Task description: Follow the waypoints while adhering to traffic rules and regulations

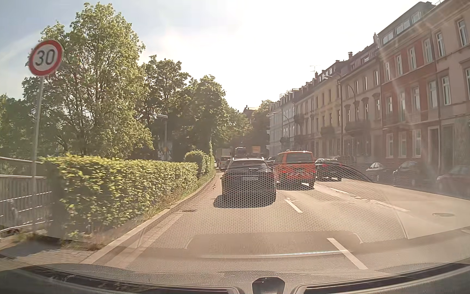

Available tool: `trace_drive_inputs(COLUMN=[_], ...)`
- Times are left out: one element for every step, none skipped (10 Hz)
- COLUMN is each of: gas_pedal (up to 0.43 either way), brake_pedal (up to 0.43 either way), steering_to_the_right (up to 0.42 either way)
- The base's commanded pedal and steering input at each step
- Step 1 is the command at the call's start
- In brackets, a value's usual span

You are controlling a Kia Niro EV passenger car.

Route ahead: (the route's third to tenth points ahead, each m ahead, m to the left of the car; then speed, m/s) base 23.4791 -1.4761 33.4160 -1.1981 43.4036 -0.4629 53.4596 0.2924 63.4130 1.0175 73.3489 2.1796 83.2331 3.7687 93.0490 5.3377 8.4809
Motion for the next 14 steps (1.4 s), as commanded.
trace_drive_inputs(gas_pedal=[0.087,0.087,0.087,0.087,0.087,0.087,0.087,0.087,0.087,0.087,0.087,0.087,0.079,0.079], brake_pedal=[0.0,0.0,0.0,0.0,0.0,0.0,0.0,0.0,0.0,0.0,0.0,0.0,0.0,0.0], steering_to_the_right=[-0.004,-0.005,-0.004,-0.005,-0.005,-0.005,-0.005,-0.005,-0.005,-0.005,-0.005,-0.007,-0.006,-0.006])
